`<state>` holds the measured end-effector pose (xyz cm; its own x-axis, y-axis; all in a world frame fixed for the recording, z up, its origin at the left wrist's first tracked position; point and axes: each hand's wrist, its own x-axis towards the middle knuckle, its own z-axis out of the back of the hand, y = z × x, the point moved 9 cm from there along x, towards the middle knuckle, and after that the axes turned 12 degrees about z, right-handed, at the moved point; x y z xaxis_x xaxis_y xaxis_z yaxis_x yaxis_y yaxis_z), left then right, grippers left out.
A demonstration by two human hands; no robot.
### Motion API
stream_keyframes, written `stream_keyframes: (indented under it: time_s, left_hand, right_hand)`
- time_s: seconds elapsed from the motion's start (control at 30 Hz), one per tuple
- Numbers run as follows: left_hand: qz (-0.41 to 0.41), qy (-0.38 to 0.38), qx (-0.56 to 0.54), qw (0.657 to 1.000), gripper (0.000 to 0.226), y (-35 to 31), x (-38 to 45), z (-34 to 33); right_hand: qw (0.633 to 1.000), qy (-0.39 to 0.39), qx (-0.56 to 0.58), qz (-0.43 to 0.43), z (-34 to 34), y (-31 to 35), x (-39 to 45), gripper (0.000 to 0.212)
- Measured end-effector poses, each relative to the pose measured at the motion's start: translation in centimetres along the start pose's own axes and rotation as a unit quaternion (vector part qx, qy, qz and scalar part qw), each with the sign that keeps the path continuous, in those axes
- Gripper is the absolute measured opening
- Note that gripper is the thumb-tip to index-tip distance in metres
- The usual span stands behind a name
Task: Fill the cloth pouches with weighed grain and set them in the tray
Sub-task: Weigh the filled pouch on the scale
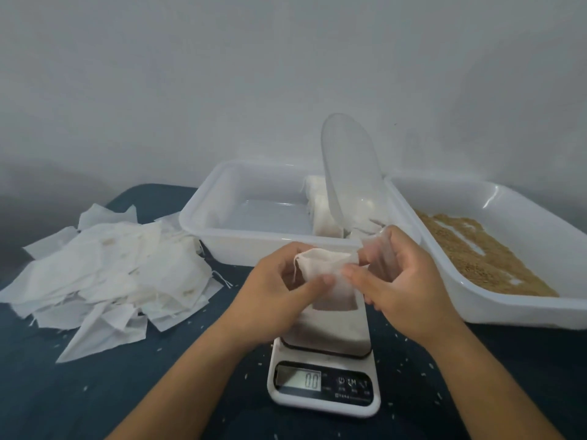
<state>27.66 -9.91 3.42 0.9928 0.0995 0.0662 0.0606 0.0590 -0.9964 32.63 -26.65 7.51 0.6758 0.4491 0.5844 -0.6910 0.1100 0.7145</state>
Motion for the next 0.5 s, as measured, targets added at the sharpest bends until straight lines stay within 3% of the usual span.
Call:
stream_keyframes:
  time_s: [0.07,0.23,0.37,0.5]
  left_hand:
    - [-0.002,-0.019,0.000,1.000,0.007,0.0,0.0,0.9]
    - [0.031,0.007,-0.011,0.999,0.007,1.0,0.3,1.2]
    - [0.052,-0.065,0.122,0.989,0.007,2.6,0.8,1.7]
    - [0.027,-0.121,0.216,0.968,0.010,2.3,0.8,2.2]
  right_hand:
    - [1.000,0.000,-0.001,0.003,0.2,0.1,0.0,0.039]
    - [0.996,0.038,-0.073,0.025,0.2,-0.6,0.1,0.037]
    - [0.982,0.114,-0.148,0.008,-1.1,-2.9,-0.1,0.035]
    - [0.971,0.126,-0.204,0.008,-1.3,-4.0,-0.1,0.039]
